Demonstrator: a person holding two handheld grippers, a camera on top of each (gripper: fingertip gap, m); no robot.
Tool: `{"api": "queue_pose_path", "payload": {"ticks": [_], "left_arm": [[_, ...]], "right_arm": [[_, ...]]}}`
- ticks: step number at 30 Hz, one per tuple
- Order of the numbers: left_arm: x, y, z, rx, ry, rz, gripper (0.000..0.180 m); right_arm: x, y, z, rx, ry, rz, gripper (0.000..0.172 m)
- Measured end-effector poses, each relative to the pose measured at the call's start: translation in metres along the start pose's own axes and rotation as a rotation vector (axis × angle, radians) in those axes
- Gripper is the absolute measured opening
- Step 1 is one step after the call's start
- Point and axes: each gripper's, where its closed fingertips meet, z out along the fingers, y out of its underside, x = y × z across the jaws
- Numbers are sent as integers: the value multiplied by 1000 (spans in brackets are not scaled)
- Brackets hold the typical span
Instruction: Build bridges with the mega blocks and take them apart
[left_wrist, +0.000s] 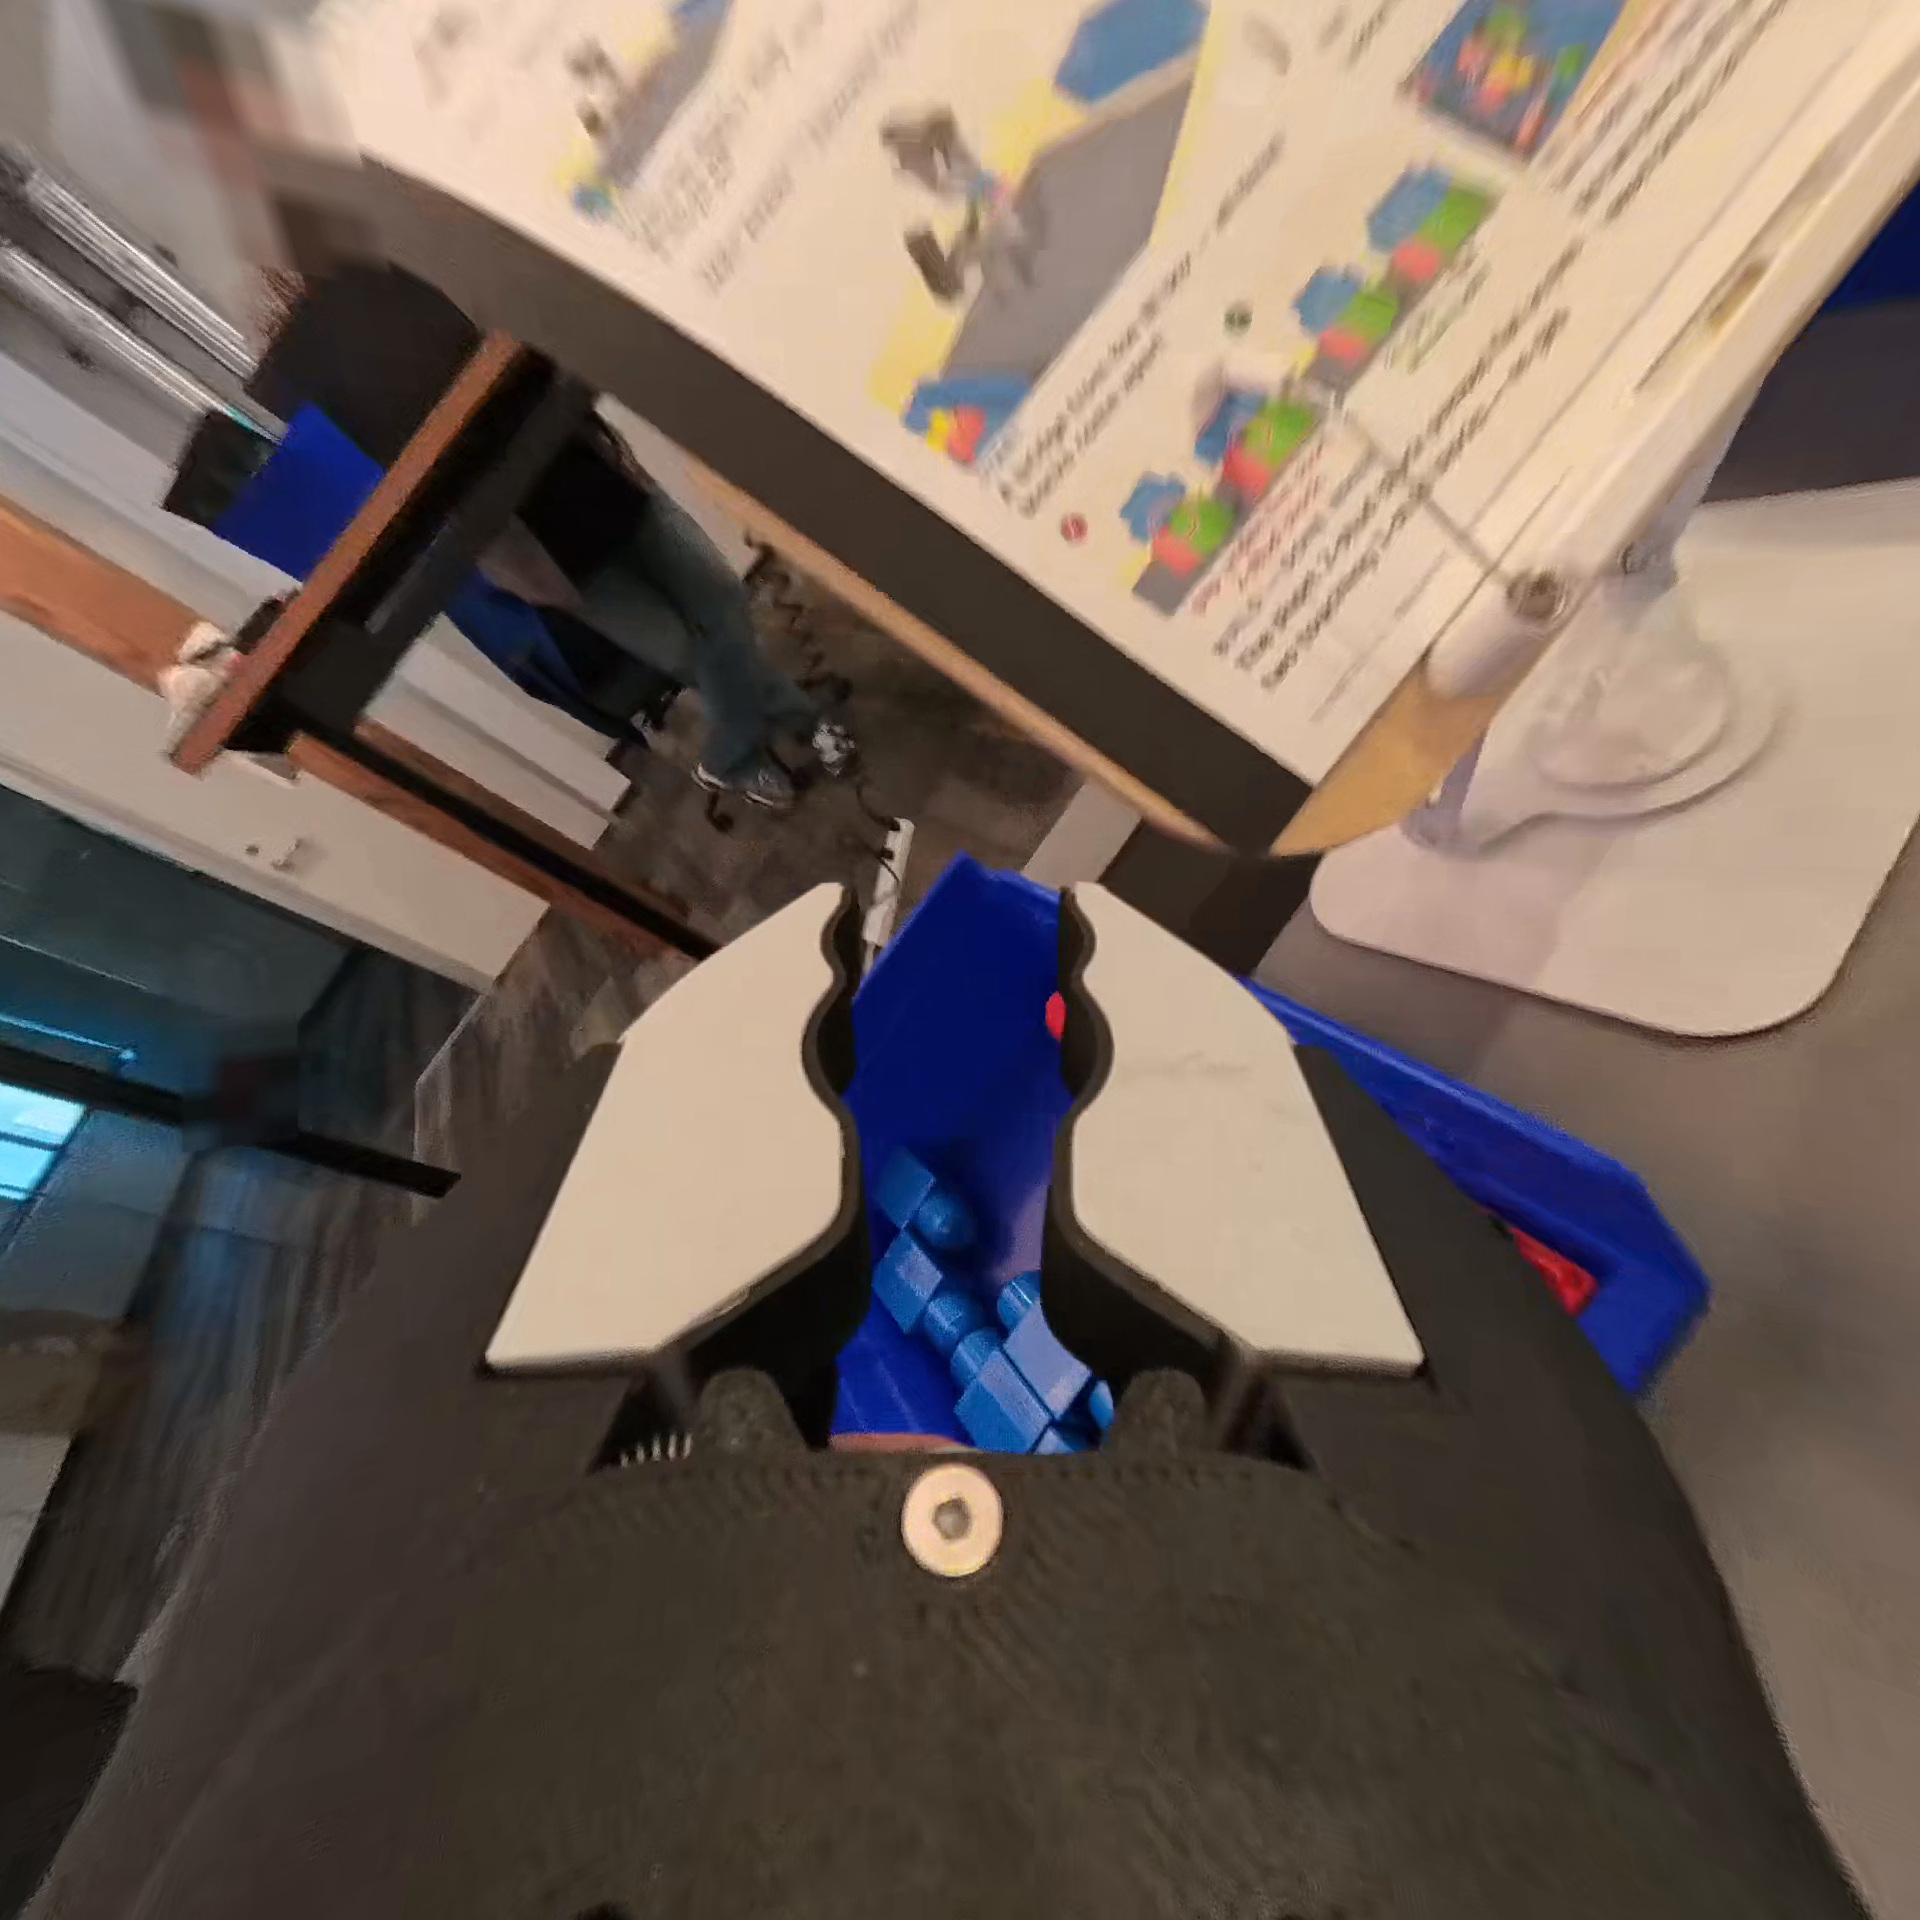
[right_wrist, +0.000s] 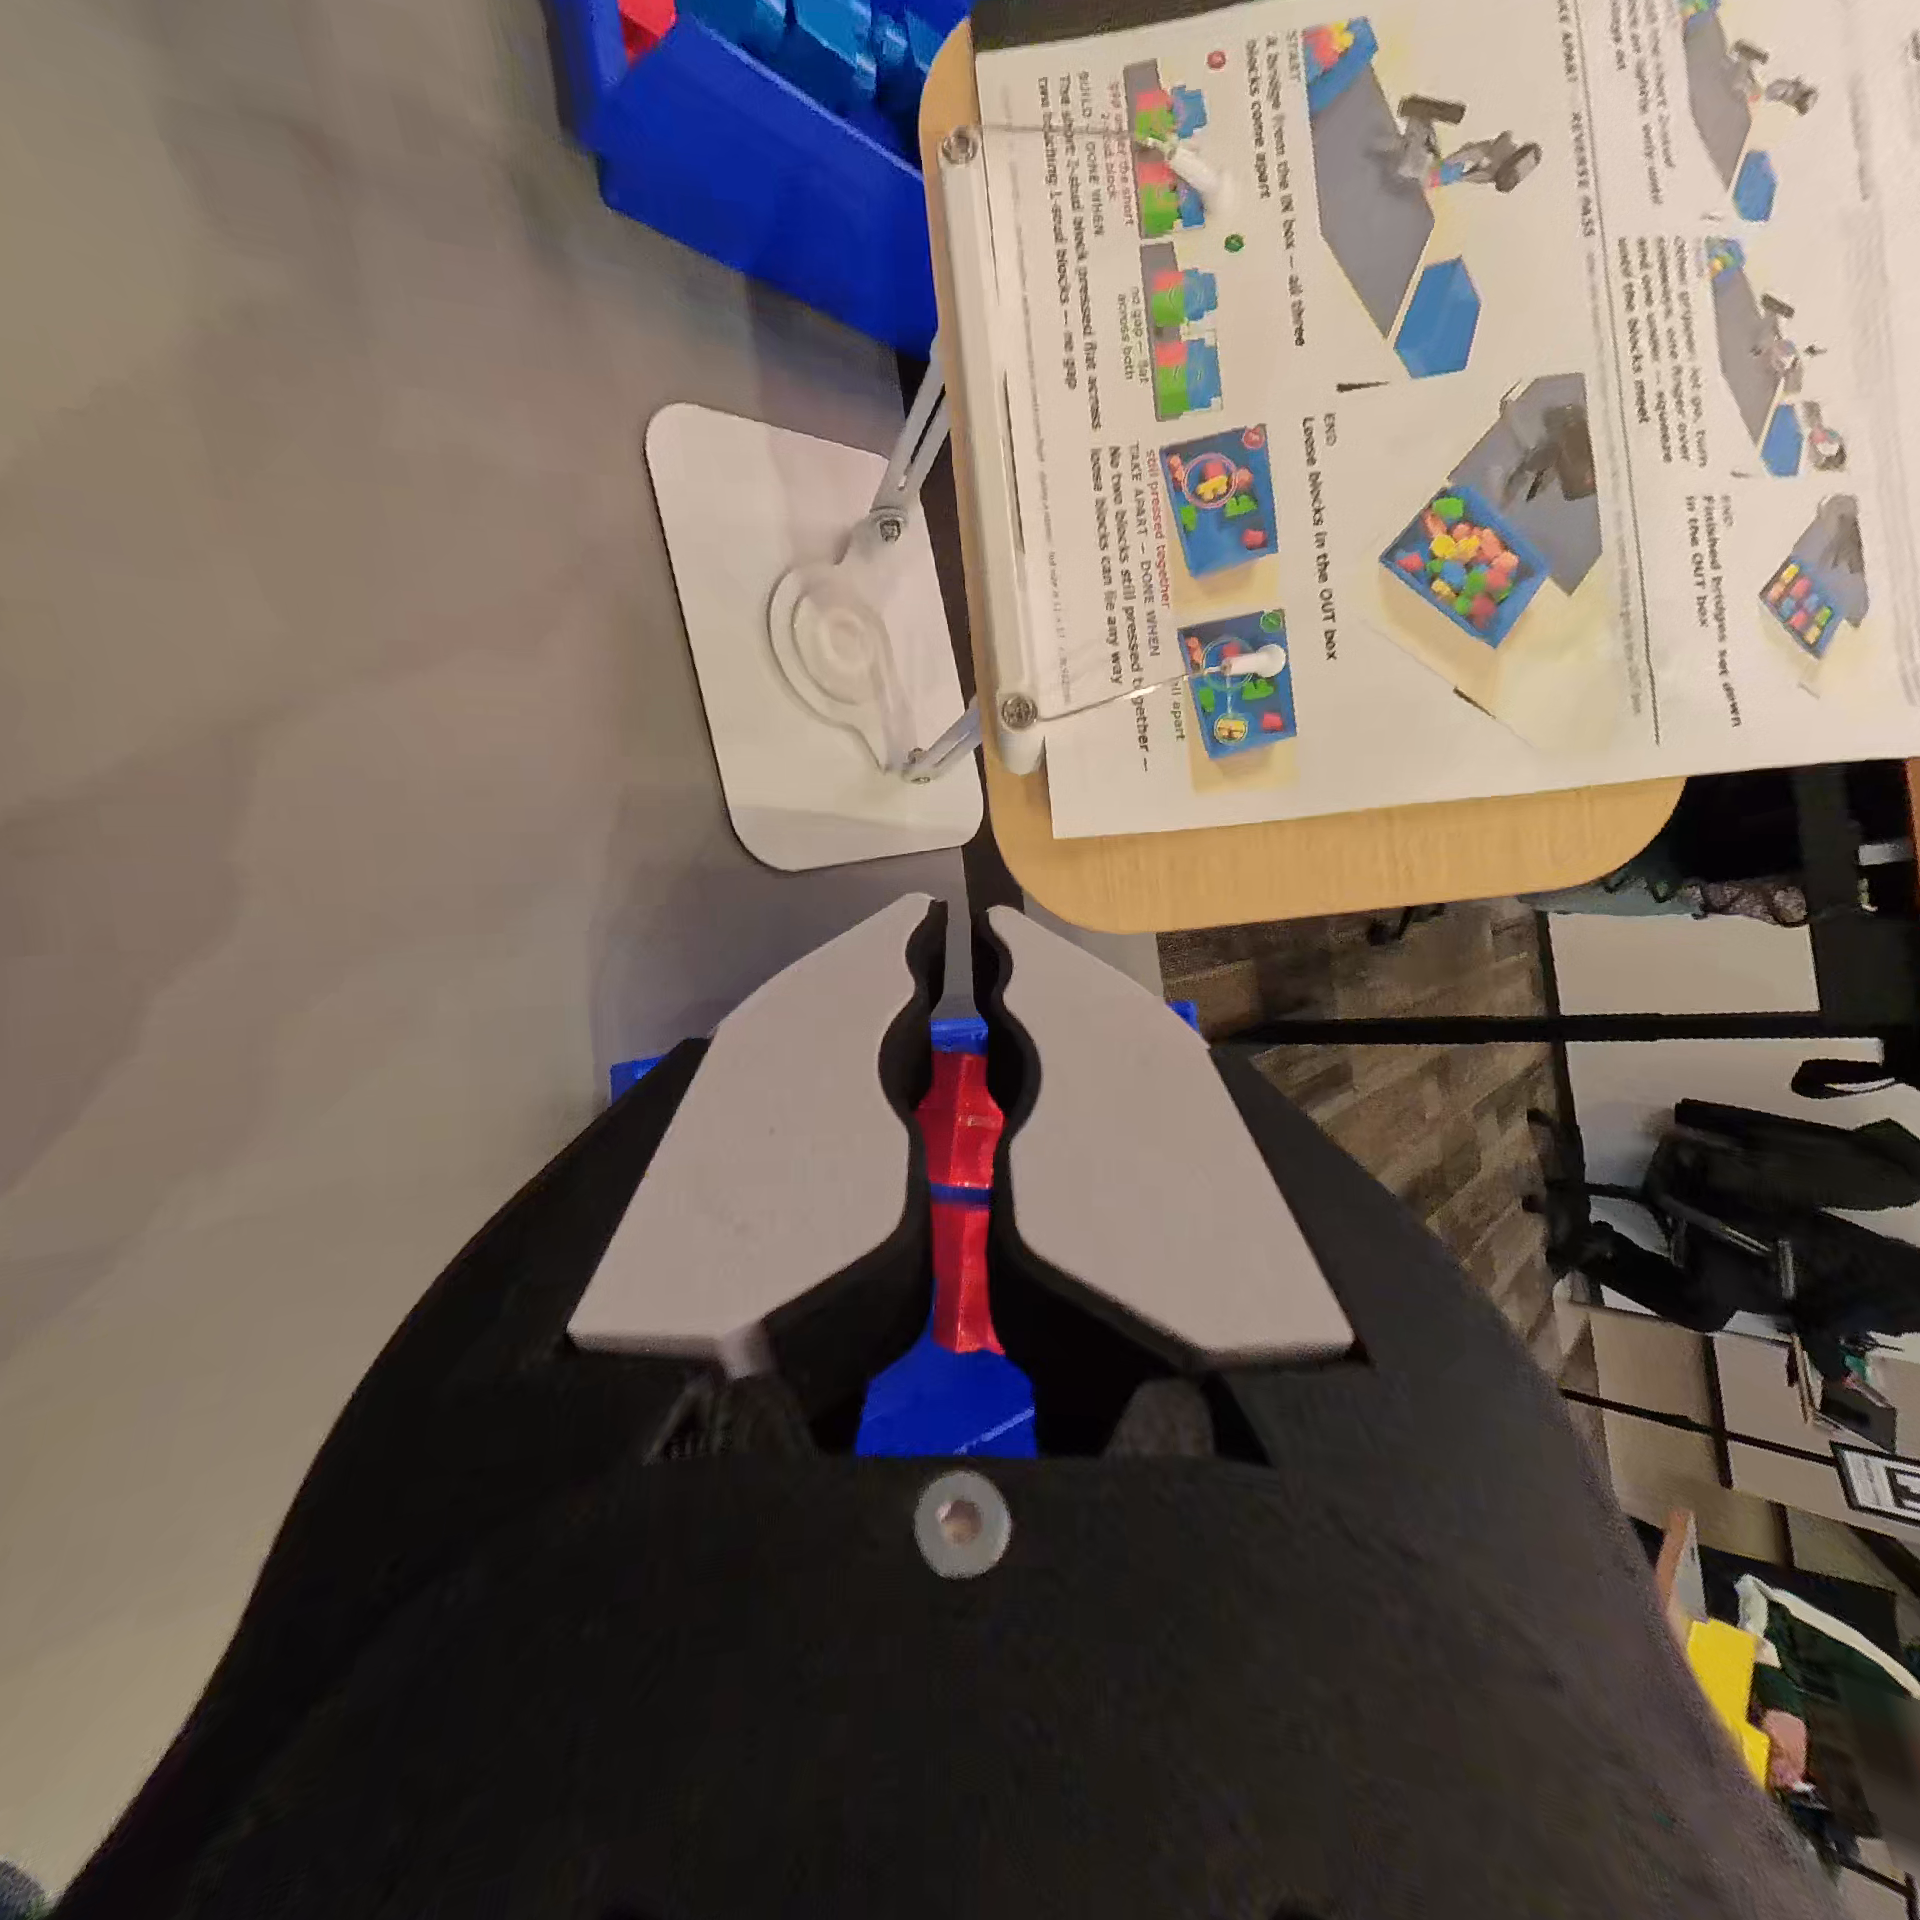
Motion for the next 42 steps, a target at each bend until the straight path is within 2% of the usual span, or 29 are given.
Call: {"api": "queue_pose_path", "payload": {"ticks": [3,6,8,11,13,15,19,22,26,28,31,33,34,36,37,39,42], "left_arm": [[13,38,27,-130,97,-73,43],[8,76,45,-240,74,-92,40],[14,100,53,-303,142,-189,43],[21,123,63,-390,198,-234,52],[24,140,67,-494,208,-239,60],[21,148,72,-522,189,-197,56],[23,196,60,-801,209,-190,57],[28,215,48,-935,232,-242,51],[47,231,49,-1064,283,-257,42],[44,234,55,-1078,238,-224,48],[54,218,65,-979,293,-288,43],[70,196,65,-890,421,-307,27],[72,189,67,-865,428,-329,30],[64,191,70,-889,366,-277,49],[63,188,72,-875,353,-274,53],[62,186,76,-870,327,-308,53],[67,211,76,-984,308,-322,56]], "right_arm": [[-8,-17,7,60,-36,-2,5],[-13,-31,21,78,-65,-6,5],[-17,-47,31,118,-90,-5,5],[-25,-71,44,164,-130,-13,5],[-31,-88,51,193,-147,-29,5],[-38,-98,57,197,-165,-60,5],[-45,-95,66,164,-191,-75,5],[-46,-91,69,147,-196,-70,4],[-47,-88,71,128,-202,-75,4],[-47,-87,71,122,-200,-75,4],[-46,-84,71,114,-201,-70,4],[-45,-82,71,109,-196,-66,3],[-45,-81,71,105,-195,-63,3],[-43,-78,71,93,-190,-61,3],[-43,-77,72,85,-187,-60,3],[-42,-74,72,71,-184,-59,3],[-43,-72,74,53,-183,-62,3]]}}
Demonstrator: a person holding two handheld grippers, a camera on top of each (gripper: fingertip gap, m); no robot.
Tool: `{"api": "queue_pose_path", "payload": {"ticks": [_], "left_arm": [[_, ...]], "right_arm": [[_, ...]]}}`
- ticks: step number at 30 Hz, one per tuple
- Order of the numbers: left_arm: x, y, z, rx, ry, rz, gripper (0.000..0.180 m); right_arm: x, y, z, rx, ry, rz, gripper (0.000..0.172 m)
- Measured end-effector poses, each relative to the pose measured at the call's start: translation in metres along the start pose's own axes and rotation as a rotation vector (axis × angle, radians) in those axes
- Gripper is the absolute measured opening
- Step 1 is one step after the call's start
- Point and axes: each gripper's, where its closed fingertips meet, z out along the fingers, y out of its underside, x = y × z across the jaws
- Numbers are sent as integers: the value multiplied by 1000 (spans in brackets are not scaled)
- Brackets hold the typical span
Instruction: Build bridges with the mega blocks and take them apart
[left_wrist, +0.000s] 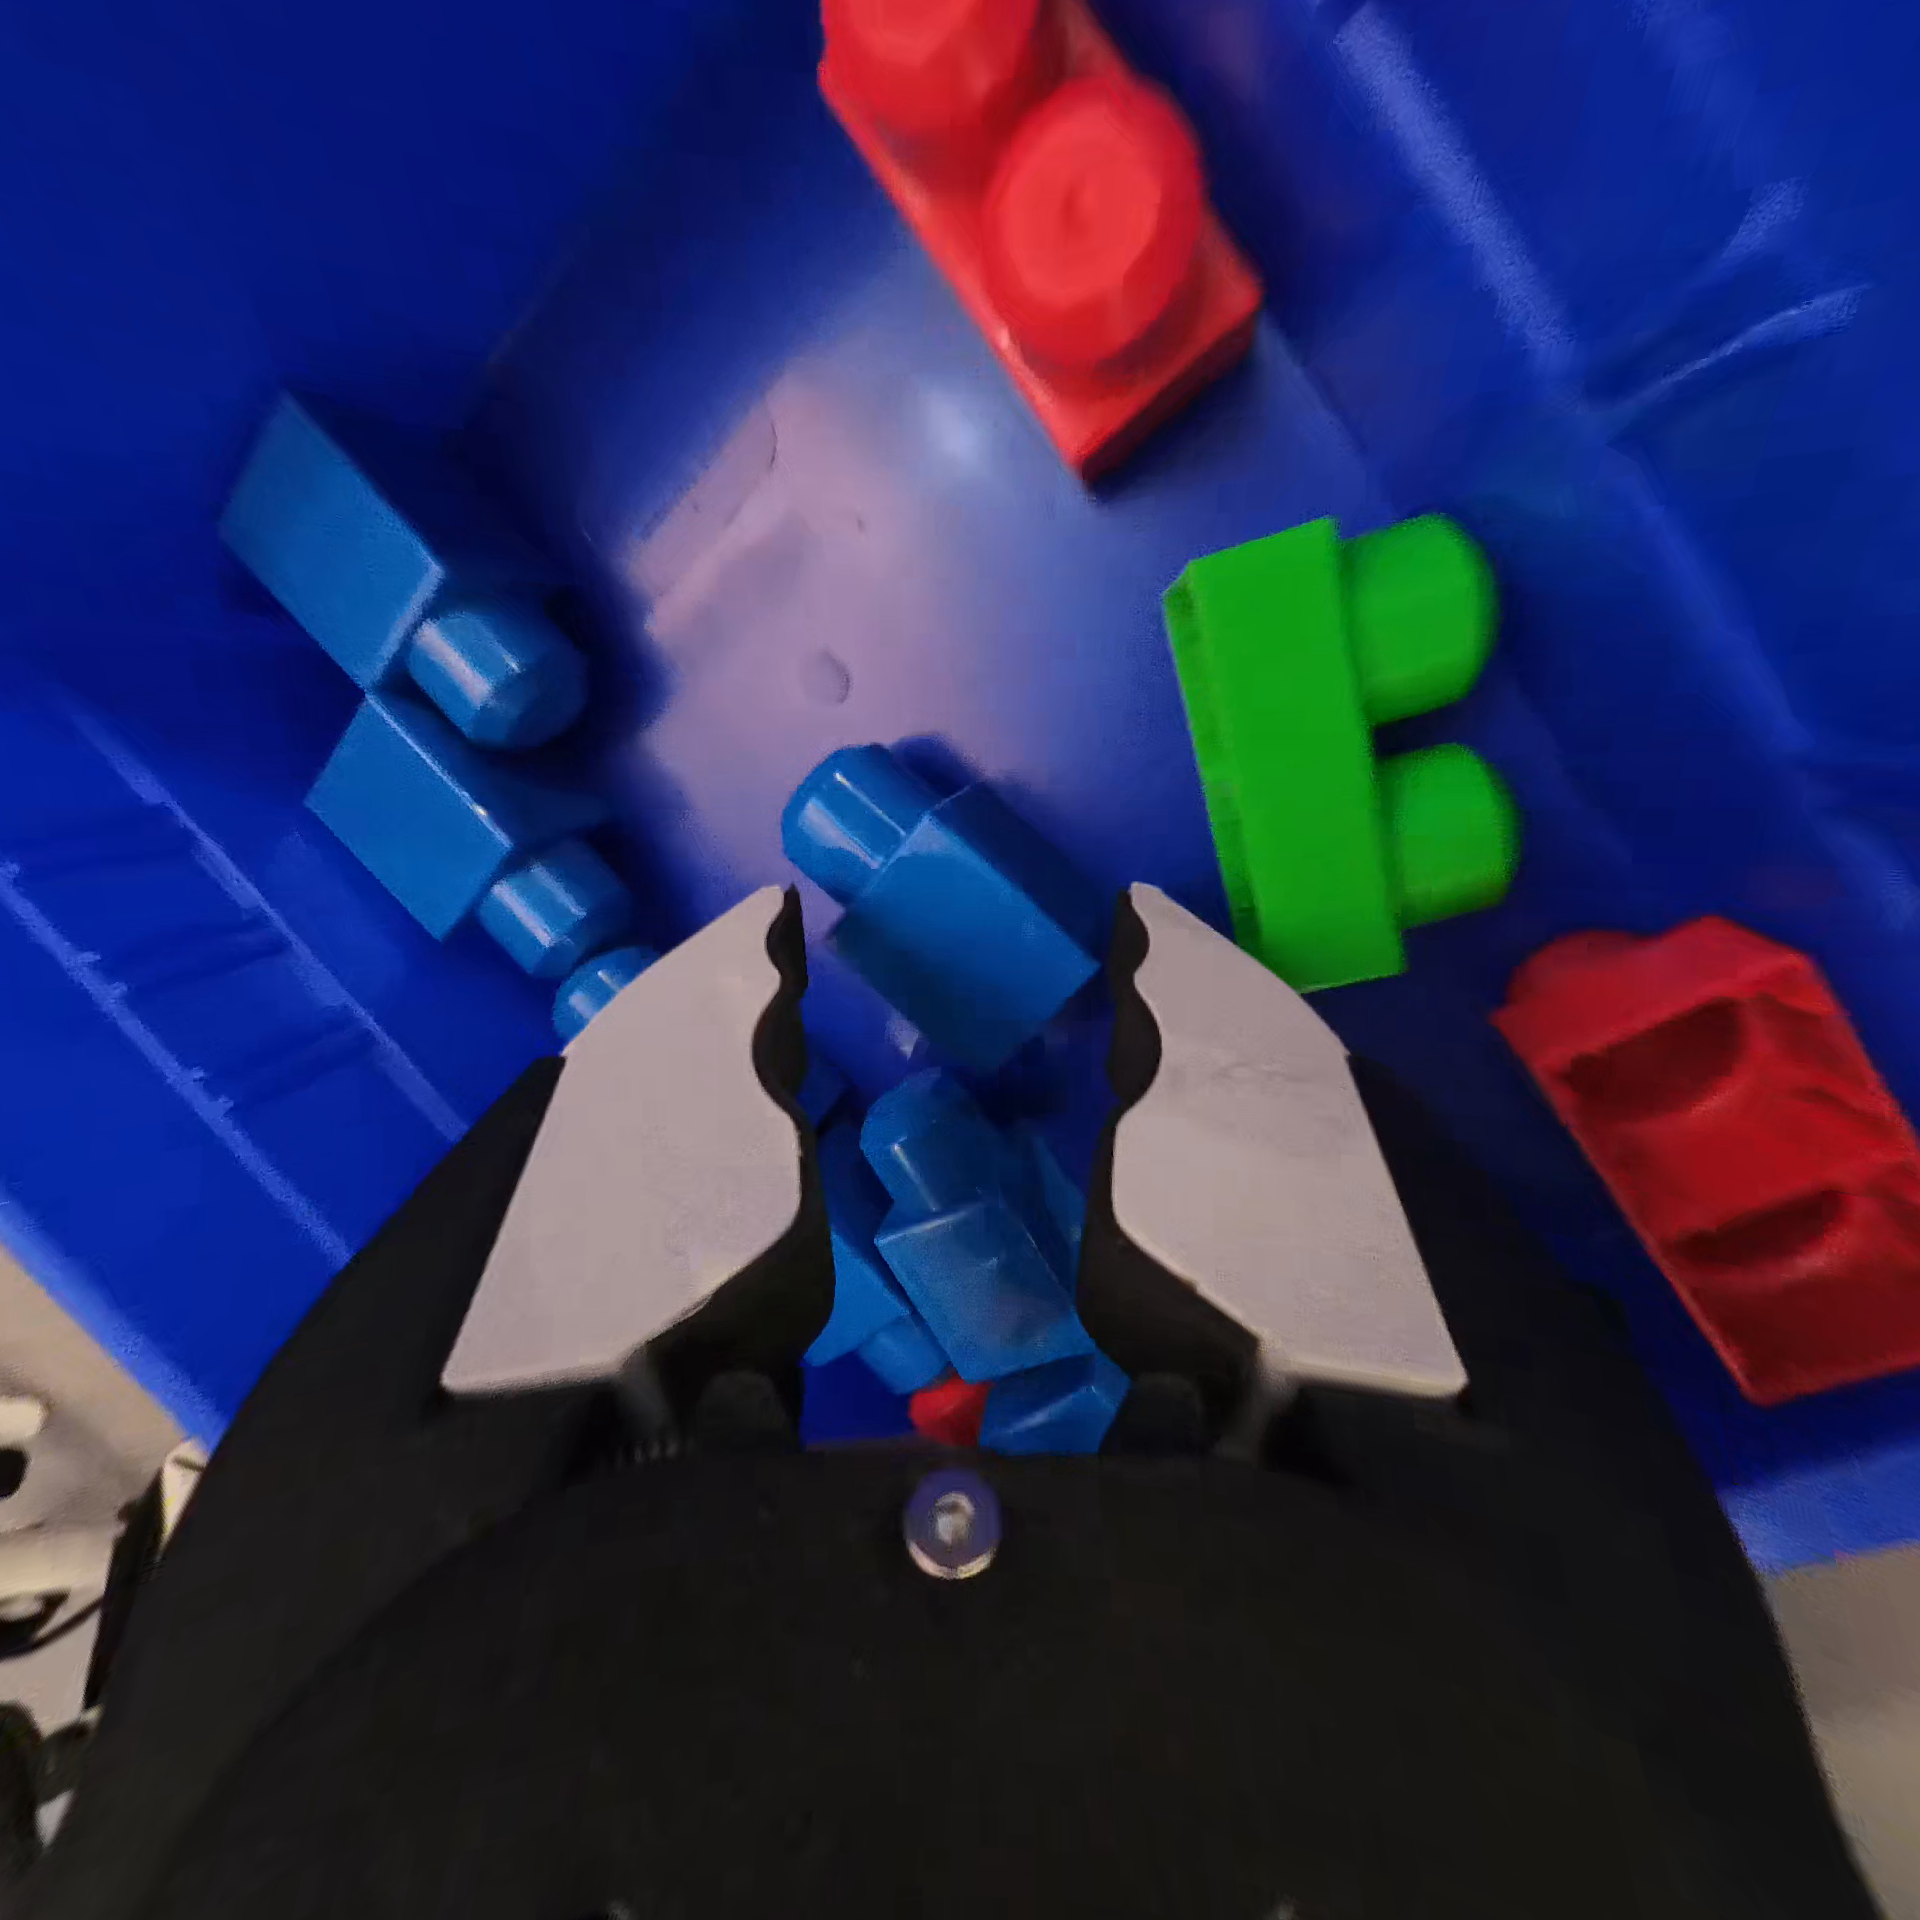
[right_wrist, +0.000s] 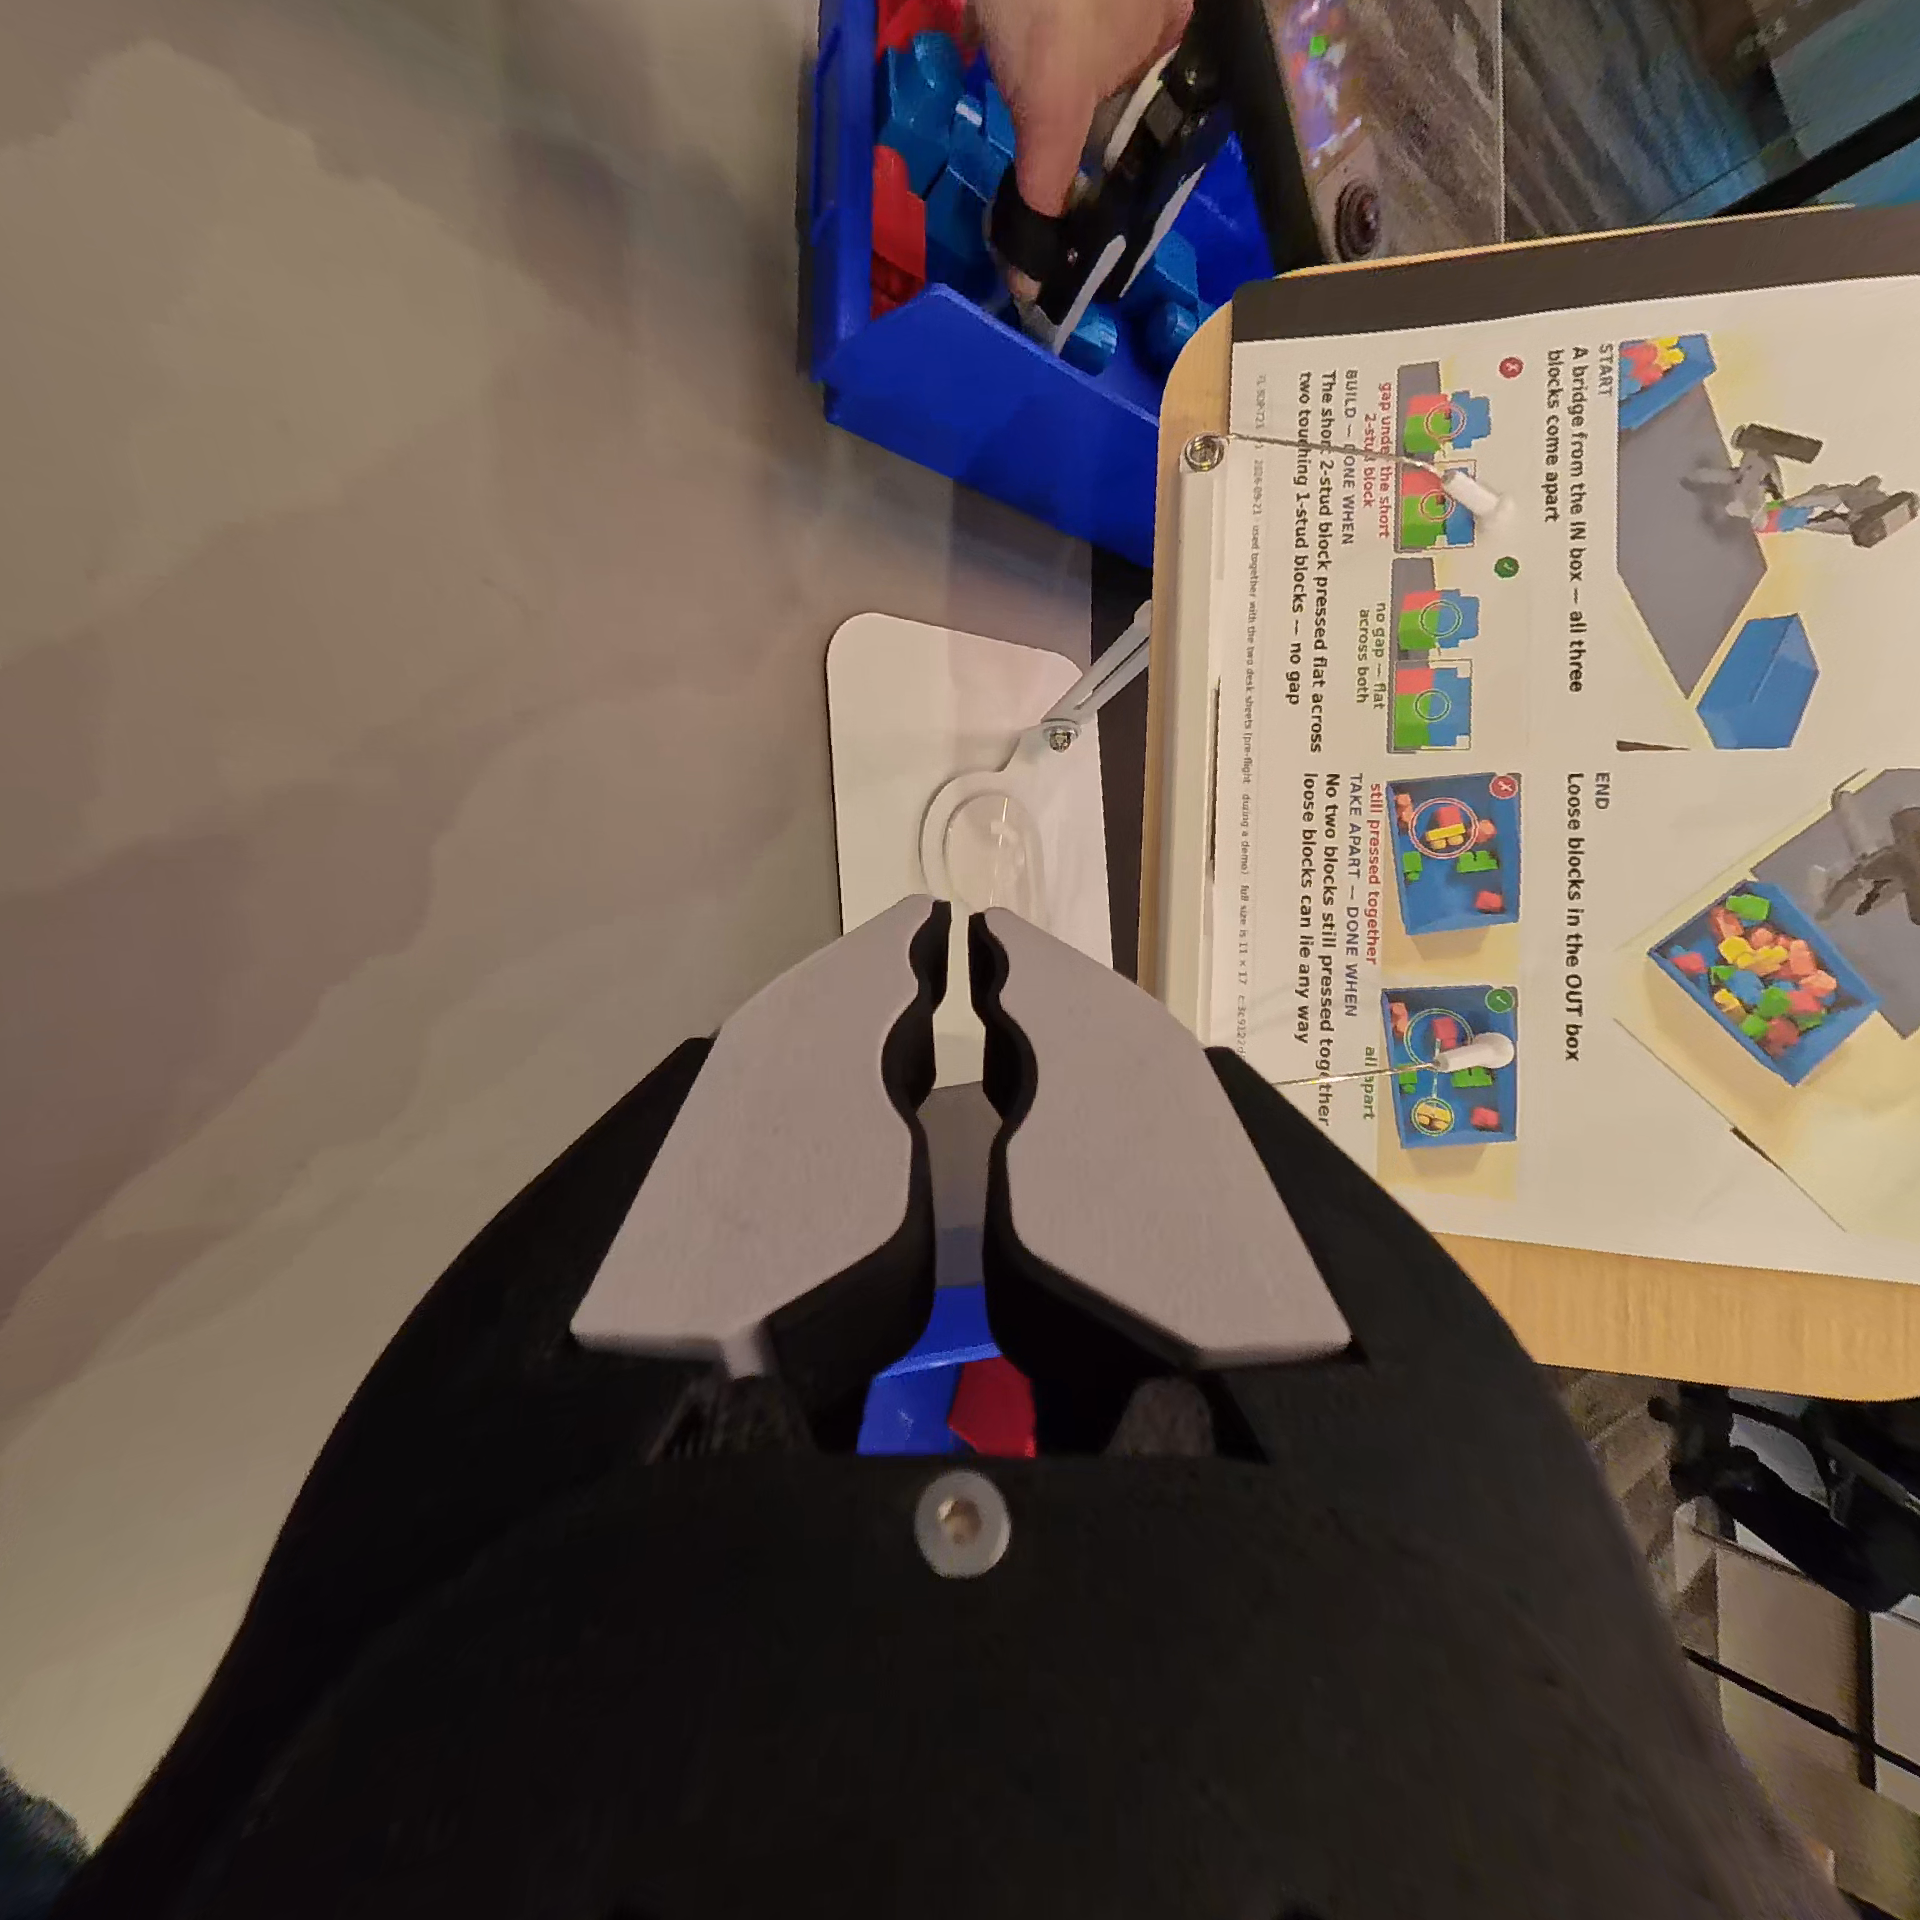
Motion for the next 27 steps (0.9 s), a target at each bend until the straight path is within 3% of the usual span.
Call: {"api": "queue_pose_path", "payload": {"ticks": [3,8,10,13,16,19,22,24,27], "left_arm": [[-5,-2,12,5,-28,-1,44],[0,-7,1,44,-15,79,42],[1,-20,-31,157,5,78,42],[31,-39,-111,400,129,127,42],[92,-47,-191,609,231,338,42],[179,-46,-233,695,340,593,41],[266,-47,-224,653,431,796,42],[316,-39,-192,543,502,913,42],[349,-24,-135,340,517,1003,42]], "right_arm": [[0,1,2,-8,1,-3,3],[0,4,6,-11,-9,-2,3],[1,4,6,1,-12,0,2],[-1,0,4,55,-34,8,2],[-4,-7,0,112,-61,7,2],[-7,-10,-8,145,-71,2,1],[-2,-6,-18,160,-46,20,0],[3,0,-23,161,-27,39,0],[5,8,-25,136,-12,50,0]]}}
